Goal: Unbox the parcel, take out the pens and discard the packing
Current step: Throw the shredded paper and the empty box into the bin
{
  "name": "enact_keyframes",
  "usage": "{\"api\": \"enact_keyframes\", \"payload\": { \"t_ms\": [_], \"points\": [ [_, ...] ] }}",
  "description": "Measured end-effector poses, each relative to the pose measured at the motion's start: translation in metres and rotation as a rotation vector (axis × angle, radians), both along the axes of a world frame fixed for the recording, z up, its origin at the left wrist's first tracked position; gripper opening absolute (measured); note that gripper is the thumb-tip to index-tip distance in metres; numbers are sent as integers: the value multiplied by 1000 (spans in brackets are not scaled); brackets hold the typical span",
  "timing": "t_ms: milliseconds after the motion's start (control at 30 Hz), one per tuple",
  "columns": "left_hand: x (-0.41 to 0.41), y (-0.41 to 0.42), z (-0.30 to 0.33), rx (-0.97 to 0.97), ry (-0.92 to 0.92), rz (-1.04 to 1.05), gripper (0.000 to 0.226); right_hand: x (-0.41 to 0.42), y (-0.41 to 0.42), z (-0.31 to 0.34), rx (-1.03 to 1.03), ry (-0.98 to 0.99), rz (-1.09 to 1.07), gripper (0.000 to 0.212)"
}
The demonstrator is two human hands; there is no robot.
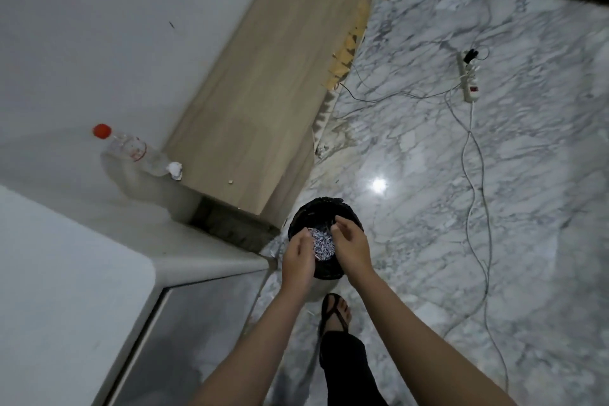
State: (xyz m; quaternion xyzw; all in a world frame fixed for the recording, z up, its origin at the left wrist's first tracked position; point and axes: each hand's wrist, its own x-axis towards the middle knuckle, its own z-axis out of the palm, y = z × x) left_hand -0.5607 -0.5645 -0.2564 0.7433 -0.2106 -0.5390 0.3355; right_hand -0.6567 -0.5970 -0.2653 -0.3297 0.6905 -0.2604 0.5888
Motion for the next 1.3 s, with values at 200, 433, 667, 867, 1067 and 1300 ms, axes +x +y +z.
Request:
{"api": "enact_keyframes", "payload": {
  "t_ms": [200,433,667,867,1067,1300],
  "points": [
    [34,87,89,-285,-87,58,25,45,67,85,-267,-70,16,32],
    [123,256,165,-633,-504,219,29,144,199,173,-657,-114,151,25],
    [221,414,184,-582,-853,594,38,259,317,186,-898,-154,714,28],
    [276,518,167,-197,-942,848,55,303,390,163,-952,11,1208,46],
    [293,554,151,135,-1047,799,57,324,416,152,-1027,70,1294,39],
    [297,547,144,364,-1212,676,51,378,412,160,-1067,14,1440,44]
  ]
}}
